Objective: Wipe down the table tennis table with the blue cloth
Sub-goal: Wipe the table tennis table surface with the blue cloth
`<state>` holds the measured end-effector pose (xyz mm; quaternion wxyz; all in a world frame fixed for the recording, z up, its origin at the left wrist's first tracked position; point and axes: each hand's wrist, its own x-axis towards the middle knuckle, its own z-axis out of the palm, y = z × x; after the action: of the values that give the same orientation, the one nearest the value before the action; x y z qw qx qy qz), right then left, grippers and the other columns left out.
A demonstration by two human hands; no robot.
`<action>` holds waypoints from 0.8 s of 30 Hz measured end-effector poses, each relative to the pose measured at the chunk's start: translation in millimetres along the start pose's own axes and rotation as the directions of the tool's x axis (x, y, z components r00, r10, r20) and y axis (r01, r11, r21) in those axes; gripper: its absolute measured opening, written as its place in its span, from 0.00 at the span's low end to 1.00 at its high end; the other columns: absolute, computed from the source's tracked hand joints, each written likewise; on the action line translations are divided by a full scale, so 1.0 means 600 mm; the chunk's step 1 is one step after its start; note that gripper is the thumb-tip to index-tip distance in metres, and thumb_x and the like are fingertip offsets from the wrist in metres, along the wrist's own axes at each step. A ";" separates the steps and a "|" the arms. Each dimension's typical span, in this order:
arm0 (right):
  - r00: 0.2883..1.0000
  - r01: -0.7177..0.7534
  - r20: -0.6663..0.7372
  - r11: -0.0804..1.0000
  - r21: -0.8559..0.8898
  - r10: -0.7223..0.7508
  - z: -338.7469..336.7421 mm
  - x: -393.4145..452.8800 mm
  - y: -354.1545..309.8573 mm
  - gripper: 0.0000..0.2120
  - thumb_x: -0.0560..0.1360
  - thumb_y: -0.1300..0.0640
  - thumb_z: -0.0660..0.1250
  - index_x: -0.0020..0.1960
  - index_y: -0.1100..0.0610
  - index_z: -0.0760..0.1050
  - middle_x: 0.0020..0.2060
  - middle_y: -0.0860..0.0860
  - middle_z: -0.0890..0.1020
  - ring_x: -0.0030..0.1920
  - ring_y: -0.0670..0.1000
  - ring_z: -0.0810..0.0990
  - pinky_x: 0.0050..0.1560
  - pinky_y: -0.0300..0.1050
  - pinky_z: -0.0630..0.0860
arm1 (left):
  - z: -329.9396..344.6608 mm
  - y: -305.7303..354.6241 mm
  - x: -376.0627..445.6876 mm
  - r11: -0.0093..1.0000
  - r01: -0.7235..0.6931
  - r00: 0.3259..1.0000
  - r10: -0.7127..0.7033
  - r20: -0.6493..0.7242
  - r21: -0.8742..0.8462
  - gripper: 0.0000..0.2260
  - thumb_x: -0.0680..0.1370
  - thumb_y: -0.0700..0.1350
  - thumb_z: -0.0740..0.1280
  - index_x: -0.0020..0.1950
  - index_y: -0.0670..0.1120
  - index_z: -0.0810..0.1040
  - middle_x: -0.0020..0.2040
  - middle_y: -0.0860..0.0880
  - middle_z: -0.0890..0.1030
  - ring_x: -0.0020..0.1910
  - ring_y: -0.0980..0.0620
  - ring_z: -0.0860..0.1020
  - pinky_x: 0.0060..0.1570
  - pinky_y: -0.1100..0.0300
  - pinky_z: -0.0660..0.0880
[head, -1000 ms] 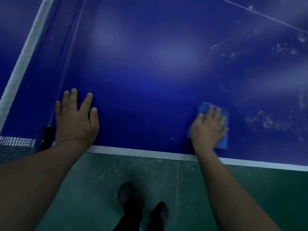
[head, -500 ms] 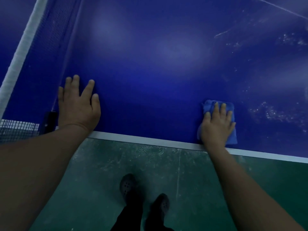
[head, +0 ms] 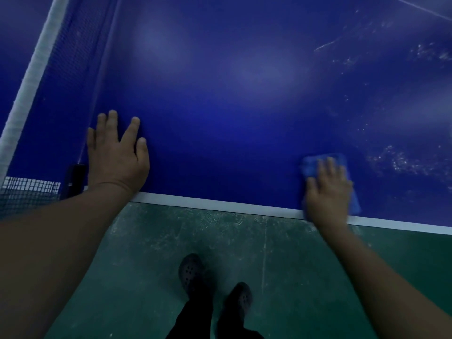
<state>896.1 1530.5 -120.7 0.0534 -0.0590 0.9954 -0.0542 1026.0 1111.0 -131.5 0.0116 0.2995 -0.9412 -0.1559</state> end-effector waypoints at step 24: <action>0.689 0.722 0.136 0.690 -0.044 -0.712 -0.006 0.096 -0.011 0.27 0.83 0.40 0.49 0.80 0.47 0.59 0.80 0.48 0.56 0.81 0.55 0.49 0.78 0.64 0.47 | -0.013 0.022 0.004 0.999 -0.003 1.000 0.003 0.008 0.051 0.30 0.79 0.56 0.49 0.79 0.45 0.64 0.80 0.38 0.58 0.80 0.40 0.54 0.77 0.42 0.46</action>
<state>839.4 1517.2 -122.0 0.0787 -0.4485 0.8900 -0.0209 1017.4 1117.5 -120.5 0.0005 0.2975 -0.9454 -0.1328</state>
